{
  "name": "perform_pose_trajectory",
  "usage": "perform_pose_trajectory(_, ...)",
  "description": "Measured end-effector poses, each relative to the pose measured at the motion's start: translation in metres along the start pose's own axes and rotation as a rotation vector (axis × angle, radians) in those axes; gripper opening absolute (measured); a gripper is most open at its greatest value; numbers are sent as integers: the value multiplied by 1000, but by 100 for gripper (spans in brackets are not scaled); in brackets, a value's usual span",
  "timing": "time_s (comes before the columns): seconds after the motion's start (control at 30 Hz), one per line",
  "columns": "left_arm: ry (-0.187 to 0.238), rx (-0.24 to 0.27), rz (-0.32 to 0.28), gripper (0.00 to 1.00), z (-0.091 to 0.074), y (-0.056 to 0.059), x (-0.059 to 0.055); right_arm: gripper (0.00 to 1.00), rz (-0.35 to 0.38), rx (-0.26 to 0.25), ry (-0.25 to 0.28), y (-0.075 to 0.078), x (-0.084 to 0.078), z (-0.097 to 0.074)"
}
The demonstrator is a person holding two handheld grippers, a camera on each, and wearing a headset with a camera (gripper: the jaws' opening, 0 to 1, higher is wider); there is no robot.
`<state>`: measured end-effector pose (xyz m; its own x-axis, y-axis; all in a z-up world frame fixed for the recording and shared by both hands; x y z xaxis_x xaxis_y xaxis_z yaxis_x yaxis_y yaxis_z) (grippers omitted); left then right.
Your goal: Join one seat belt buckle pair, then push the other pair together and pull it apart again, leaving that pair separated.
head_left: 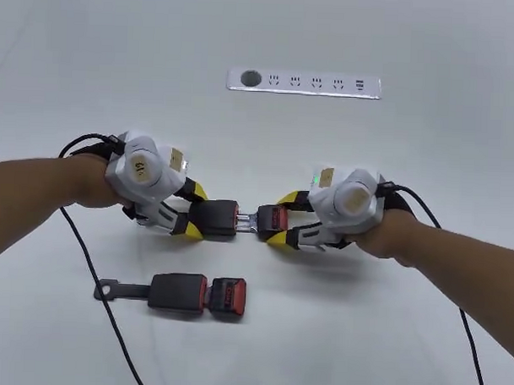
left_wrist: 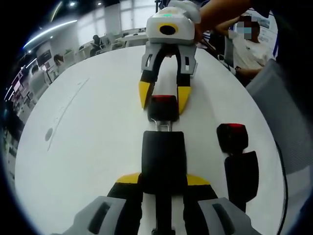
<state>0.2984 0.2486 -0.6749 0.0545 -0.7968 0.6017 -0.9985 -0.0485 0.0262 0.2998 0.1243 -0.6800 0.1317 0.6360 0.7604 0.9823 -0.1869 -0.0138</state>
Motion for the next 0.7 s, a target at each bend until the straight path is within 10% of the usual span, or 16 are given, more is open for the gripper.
perform_pose_trajectory(0.7, -2, -1, -1, 32, -1, 0, 2, 34, 31, -23, 3, 4, -31, -44)
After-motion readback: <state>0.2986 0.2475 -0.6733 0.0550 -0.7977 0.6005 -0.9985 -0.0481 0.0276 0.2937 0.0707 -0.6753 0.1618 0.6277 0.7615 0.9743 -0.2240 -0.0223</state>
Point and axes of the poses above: the centre of the closed fingertips' face, and the gripper's own axes: z roughly forward along the fingers, y roughly to its right, x roughly out of its top, the point moved 2 cm from there along -z, roughly backward along the fingers, and after that the axes turned 3 degrees about y, right-handed, at the moved point
